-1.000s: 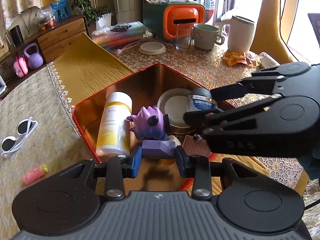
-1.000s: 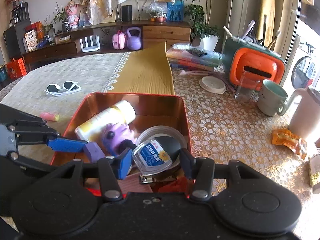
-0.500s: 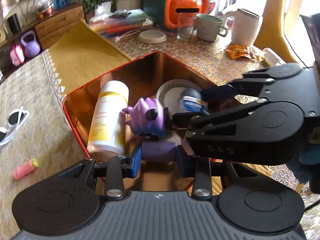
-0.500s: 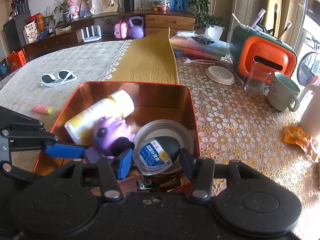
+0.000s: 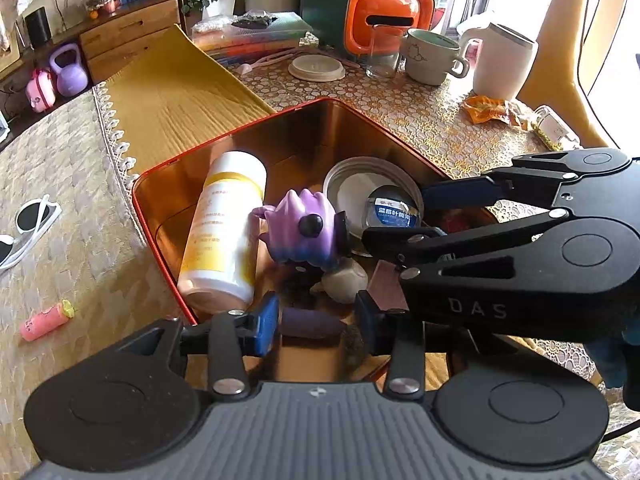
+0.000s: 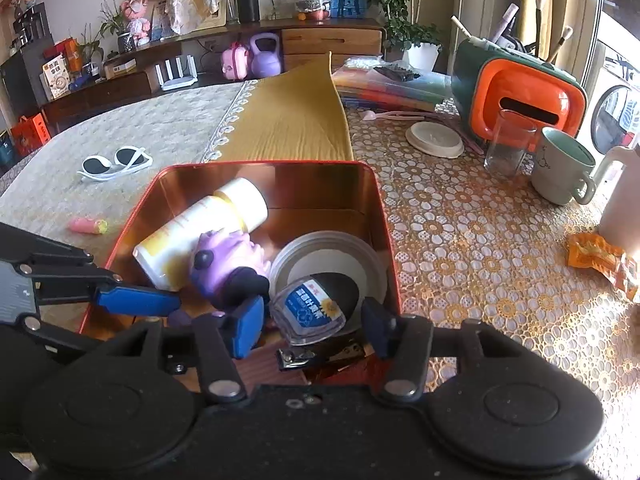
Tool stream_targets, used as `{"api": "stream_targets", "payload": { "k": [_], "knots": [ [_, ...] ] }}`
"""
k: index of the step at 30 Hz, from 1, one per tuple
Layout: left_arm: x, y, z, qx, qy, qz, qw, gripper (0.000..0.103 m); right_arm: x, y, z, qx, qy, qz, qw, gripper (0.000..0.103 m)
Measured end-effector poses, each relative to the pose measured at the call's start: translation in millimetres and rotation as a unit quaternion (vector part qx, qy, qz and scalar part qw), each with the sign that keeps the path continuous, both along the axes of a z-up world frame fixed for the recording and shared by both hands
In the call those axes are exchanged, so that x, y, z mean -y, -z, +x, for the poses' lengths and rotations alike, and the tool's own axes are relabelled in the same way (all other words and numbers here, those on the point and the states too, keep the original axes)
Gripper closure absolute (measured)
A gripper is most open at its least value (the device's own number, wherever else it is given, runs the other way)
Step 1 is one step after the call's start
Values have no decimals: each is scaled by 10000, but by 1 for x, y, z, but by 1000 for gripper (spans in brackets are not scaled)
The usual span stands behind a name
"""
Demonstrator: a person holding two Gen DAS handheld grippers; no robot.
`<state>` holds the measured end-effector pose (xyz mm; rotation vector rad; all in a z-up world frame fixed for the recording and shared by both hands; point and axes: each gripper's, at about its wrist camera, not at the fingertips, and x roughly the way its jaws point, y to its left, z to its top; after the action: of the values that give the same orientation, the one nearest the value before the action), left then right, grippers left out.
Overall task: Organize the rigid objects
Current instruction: 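Open left tool to drop the lavender block into the tin while right tool releases the clear case, then lift both open tools up and away from the red tin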
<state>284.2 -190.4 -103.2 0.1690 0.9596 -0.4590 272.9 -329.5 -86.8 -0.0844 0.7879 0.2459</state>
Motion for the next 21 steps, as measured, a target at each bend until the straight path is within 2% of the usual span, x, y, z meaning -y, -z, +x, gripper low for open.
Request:
{"api": "stream_targets", "payload": {
  "k": [4, 15, 21],
  "knots": [
    [-1, -4, -7, 58, 11, -75, 10000, 53, 0, -5, -6, 54, 1, 16, 10000, 43],
    [-12, -25, -30, 355, 38, -185, 9992, 52, -1, -23, -26, 207, 46, 126, 9997, 39],
    [-28, -35, -43, 474, -26, -224, 9986, 48, -6, -33, -39, 301, 80, 86, 9995, 35]
  ]
}}
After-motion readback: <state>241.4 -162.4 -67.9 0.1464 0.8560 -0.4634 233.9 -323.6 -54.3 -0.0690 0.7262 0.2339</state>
